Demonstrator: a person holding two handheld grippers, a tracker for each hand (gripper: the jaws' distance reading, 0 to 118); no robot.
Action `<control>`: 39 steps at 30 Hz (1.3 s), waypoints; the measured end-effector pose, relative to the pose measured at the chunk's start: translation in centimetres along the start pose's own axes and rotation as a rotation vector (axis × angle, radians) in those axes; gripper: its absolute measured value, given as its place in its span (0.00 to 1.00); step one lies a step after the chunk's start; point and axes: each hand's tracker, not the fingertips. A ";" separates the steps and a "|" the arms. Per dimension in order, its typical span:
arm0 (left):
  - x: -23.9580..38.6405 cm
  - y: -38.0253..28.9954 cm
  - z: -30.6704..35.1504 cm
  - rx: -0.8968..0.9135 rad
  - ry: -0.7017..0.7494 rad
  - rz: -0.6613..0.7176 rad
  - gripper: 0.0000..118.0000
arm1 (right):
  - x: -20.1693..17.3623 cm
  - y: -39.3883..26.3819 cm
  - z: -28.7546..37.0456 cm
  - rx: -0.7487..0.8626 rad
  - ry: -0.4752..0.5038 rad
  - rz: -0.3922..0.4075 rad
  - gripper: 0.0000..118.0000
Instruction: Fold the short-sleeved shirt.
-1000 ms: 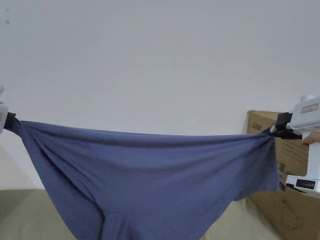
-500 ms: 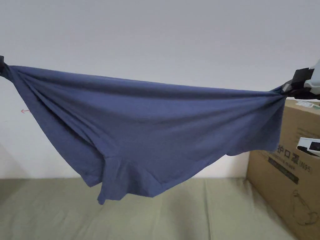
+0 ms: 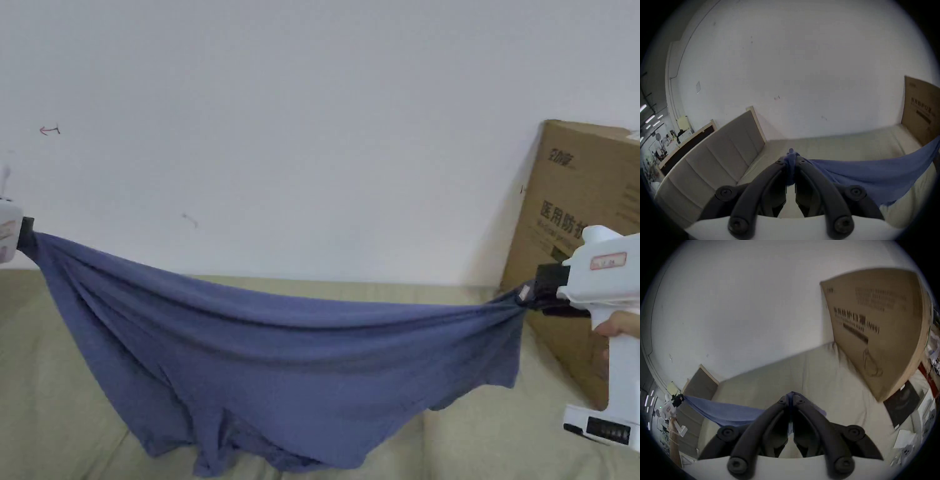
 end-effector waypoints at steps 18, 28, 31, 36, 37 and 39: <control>-6.6 -19.2 16.6 -0.248 -0.091 0.026 0.06 | 6.1 -22.8 10.2 -0.268 0.002 -0.041 0.02; -9.5 -34.9 29.0 -0.429 -0.100 0.118 0.06 | 8.9 -35.1 15.6 -0.414 -0.085 -0.014 0.02; -9.7 -37.0 30.5 -0.461 -0.097 0.117 0.06 | 9.9 -37.3 16.3 -0.423 -0.113 -0.014 0.02; -9.7 -38.7 31.4 -0.464 -0.113 0.083 0.07 | 11.2 -39.9 16.3 -0.434 -0.130 -0.038 0.02; -9.4 -38.9 31.5 -0.467 -0.115 0.077 0.08 | 11.2 -40.0 16.3 -0.403 -0.128 -0.044 0.02; -9.4 -38.9 31.5 -0.487 -0.112 0.077 0.19 | 10.8 -40.1 16.7 -0.380 -0.145 -0.053 0.09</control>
